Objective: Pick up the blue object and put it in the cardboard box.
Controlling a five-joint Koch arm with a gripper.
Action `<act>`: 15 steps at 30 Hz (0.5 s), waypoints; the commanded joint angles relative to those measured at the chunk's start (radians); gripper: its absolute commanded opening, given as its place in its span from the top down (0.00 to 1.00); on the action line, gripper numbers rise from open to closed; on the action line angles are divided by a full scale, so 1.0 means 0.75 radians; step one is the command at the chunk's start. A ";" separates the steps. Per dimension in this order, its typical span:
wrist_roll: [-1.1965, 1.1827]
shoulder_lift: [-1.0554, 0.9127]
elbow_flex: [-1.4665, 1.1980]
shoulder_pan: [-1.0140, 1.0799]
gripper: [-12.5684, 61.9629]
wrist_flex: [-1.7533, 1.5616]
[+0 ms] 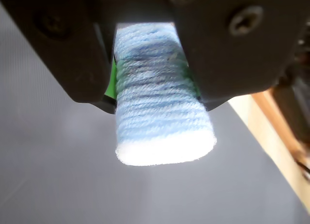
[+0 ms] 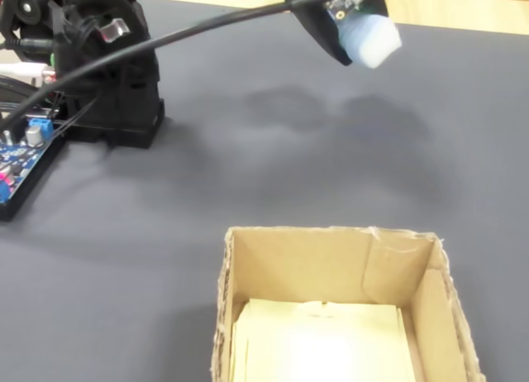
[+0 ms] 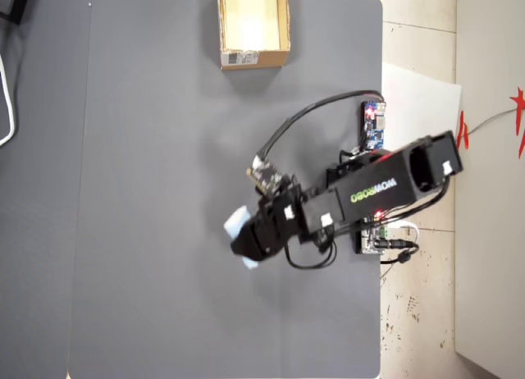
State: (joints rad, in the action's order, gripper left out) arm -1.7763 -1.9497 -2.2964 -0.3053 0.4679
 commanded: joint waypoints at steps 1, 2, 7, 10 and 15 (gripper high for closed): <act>0.006 -0.086 0.006 0.070 0.69 -0.151; 0.027 -0.110 -0.014 0.096 0.69 -0.180; 0.098 -0.205 -0.123 0.227 0.69 -0.311; 0.174 -0.221 -0.180 0.321 0.69 -0.470; 0.335 -0.227 -0.231 0.479 0.72 -0.734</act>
State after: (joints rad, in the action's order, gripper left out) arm -1.5616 -2.0923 -2.5050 0.0337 0.0522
